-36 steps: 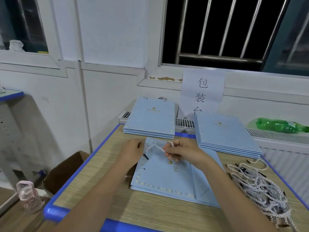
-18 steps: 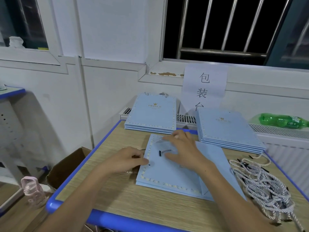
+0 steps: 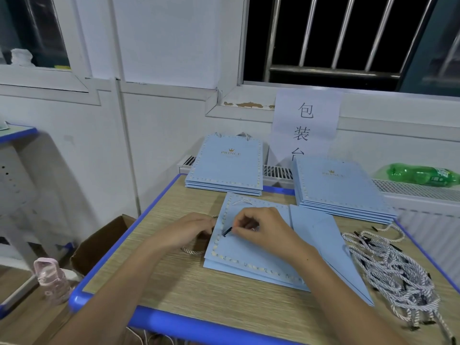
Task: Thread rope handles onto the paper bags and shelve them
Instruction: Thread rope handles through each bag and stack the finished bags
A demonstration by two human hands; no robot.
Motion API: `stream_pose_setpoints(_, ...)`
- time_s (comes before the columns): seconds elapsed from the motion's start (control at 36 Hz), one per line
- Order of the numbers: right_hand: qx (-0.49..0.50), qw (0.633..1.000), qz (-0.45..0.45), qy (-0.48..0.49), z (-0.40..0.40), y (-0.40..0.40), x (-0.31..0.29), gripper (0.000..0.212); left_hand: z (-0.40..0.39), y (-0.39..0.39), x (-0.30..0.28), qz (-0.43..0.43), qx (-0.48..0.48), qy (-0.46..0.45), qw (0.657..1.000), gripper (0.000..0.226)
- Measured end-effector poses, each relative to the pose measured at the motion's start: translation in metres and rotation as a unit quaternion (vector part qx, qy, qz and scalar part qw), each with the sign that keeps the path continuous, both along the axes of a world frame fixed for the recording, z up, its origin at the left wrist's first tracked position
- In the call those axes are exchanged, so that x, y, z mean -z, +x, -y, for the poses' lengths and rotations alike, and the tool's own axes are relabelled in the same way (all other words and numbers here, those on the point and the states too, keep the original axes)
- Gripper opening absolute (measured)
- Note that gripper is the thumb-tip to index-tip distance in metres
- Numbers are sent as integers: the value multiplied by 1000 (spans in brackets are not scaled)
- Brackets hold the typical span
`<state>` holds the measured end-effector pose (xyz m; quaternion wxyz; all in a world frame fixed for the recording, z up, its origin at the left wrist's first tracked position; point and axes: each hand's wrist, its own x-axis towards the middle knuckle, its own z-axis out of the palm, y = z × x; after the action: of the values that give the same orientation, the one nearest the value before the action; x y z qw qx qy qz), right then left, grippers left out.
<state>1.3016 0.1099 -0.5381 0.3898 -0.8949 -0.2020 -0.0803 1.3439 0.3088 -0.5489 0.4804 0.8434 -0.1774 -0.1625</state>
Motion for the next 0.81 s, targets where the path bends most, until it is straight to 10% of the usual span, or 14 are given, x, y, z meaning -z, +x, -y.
stream_pose_setpoints(0.44, -3, 993, 48, -106, -10, -5, -2, 8, 2, -2, -4, -5, 41, -52, 998, 25)
stream_pose_setpoints(0.81, 2, 1000, 26, 7, -15, 0, 9, 7, 7, -11, -2, -11, 17, -159, 987, 17)
